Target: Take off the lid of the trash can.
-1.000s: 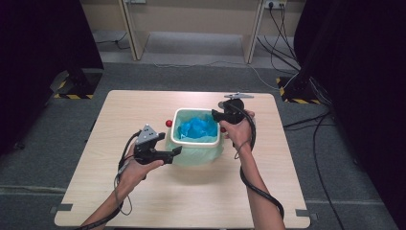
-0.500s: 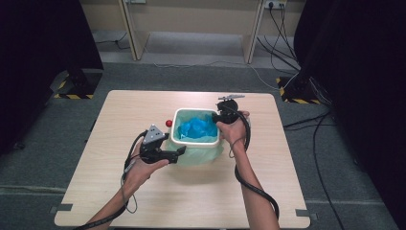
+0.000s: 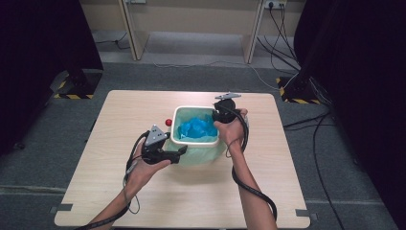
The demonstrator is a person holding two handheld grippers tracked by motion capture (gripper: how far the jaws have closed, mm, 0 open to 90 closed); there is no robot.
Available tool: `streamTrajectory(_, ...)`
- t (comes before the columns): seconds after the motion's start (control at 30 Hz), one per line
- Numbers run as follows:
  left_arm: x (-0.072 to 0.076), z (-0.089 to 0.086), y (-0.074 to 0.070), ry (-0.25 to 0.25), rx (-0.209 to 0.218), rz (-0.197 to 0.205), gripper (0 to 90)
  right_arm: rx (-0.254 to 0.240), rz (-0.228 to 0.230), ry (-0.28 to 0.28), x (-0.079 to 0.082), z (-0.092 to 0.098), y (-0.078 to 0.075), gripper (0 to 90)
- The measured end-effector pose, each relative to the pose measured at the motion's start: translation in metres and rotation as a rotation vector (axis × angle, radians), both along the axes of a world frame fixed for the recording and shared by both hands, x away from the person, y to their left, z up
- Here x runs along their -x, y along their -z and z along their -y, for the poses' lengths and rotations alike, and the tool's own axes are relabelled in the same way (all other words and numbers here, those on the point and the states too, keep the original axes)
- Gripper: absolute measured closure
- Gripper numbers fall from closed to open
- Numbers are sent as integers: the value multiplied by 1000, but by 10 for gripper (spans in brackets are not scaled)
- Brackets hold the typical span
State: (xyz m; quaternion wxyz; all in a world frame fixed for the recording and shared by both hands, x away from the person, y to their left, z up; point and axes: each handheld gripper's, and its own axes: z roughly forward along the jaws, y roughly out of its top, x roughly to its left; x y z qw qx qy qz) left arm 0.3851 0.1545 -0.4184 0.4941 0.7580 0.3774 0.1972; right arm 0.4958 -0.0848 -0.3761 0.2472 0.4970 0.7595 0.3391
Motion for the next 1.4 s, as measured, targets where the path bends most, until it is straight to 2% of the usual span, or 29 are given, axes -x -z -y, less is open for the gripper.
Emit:
streamTrajectory(0.23, 4, 0, -3, -15, 19, 32, 186, -40, 41, 18, 3, -1, -8, 754)
streamTrajectory(0.3, 6, -1, -6, -22, 35, 51, 210, -51, 45, 17, 3, 0, -10, 762)
streamTrajectory(0.37, 8, -1, -10, -22, 35, 77, 242, -82, 45, 18, 4, 0, -12, 760)
streamTrajectory(0.43, 9, 0, -12, -21, 36, 86, 251, -96, 49, 20, 4, 0, -13, 759)
streamTrajectory(0.63, 10, -3, -8, -21, 32, 66, 239, -103, 54, 25, 6, -1, -15, 760)
streamTrajectory(0.73, 11, -4, -4, -14, -6, 51, 201, -112, 58, 23, 7, 0, -17, 759)
streamTrajectory(0.83, 10, -3, 3, -5, -16, 35, 166, -107, 67, 20, 9, 1, -19, 758)
streamTrajectory(1.07, 12, 2, 5, 16, -45, 49, 214, -96, 73, 14, 15, 5, -22, 756)
streamTrajectory(1.2, 14, 3, 3, 9, -62, 70, 264, -73, 110, 22, 21, 6, -29, 754)
streamTrajectory(1.4, 13, 2, 6, 9, -83, 59, 273, -64, 78, 25, 19, 7, -23, 749)
